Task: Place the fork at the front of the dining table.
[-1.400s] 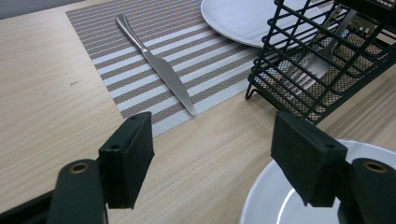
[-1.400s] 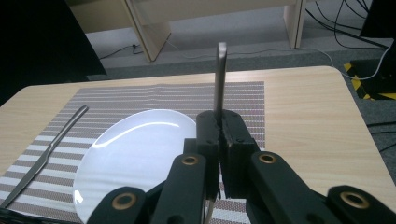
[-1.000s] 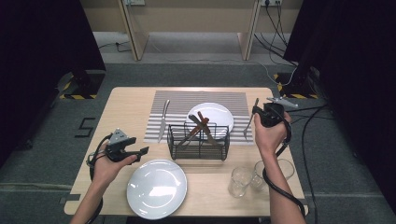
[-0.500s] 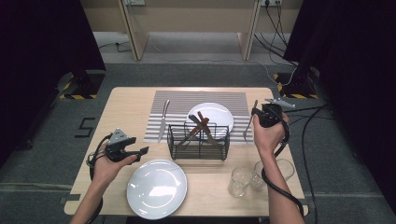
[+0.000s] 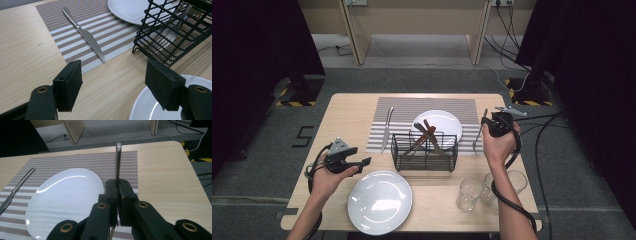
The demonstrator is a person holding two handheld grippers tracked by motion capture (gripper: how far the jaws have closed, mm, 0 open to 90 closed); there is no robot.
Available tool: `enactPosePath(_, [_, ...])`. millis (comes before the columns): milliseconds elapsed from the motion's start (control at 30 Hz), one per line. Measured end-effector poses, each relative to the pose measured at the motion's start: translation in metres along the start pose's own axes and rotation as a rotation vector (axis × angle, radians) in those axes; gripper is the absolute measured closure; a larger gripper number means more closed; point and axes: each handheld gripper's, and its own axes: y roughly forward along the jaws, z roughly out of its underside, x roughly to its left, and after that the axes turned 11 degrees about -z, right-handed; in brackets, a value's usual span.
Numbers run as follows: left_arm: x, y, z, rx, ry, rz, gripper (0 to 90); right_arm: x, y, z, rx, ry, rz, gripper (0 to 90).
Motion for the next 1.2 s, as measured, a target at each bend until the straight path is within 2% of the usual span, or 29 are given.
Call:
enactPosePath(700, [-0.002,0.003,0.000,0.006,0.007,0.005,29.3,0.002,0.012,-0.002,0.008,-0.017,0.018,87.3])
enactPosePath(1200, [0.000,0.003,0.001,0.008,0.002,0.003,29.3,0.000,0.022,-0.003,0.004,-0.006,0.027,87.3])
